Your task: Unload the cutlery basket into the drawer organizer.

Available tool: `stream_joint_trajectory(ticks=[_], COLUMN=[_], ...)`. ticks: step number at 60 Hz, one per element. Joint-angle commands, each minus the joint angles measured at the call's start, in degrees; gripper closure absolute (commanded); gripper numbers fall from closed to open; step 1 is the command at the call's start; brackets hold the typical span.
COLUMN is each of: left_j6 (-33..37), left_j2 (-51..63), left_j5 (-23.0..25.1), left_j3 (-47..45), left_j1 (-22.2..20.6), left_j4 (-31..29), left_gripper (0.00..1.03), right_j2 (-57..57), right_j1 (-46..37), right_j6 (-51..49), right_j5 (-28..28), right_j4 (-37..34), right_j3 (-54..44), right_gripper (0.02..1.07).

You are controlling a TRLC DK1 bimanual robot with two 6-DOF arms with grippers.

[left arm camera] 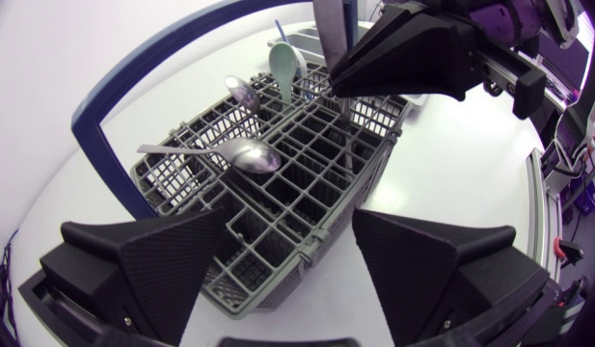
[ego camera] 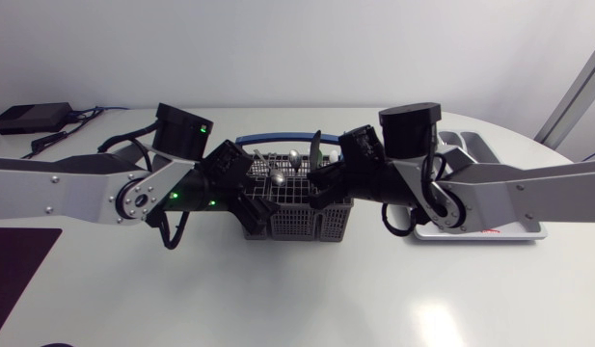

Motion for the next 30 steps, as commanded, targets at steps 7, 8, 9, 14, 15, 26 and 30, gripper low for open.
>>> stream_joint_trajectory(ticks=[7, 8, 9, 14, 15, 26, 30], left_j6=[0.2, 0.2, 0.2, 0.2, 0.2, 0.2, 0.2], left_j2=[1.0, 1.0, 1.0, 1.1, 1.1, 1.3, 1.3], left_j5=[-0.5, -0.6, -0.6, -1.1, -1.2, -1.7, -1.8], left_j3=[-0.5, -0.5, -0.5, -0.4, -0.3, -0.3, -0.2], left_j1=[-0.7, -0.8, -0.8, -0.9, -0.9, -1.4, -1.6], left_j4=[0.3, 0.3, 0.3, 0.3, 0.3, 0.3, 0.3], left_gripper=[0.13, 0.13, 0.13, 0.13, 0.13, 0.13, 0.13], right_j2=[-2.9, -3.3, -3.6, -5.5, -5.8, -8.0, -8.9], right_j1=[1.4, 1.4, 1.5, 1.8, 1.8, 2.5, 2.5], right_j6=[-1.6, -1.6, -1.6, -1.6, -1.6, -1.6, -1.6], right_j5=[2.8, 3.1, 3.3, 3.9, 4.0, 5.1, 5.1], right_j4=[1.7, 1.7, 1.8, 2.0, 2.0, 2.7, 2.9], right_j3=[-3.0, -3.2, -3.2, -4.1, -4.3, -5.0, -5.2], right_gripper=[0.97, 0.97, 0.97, 0.97, 0.97, 0.97, 0.97])
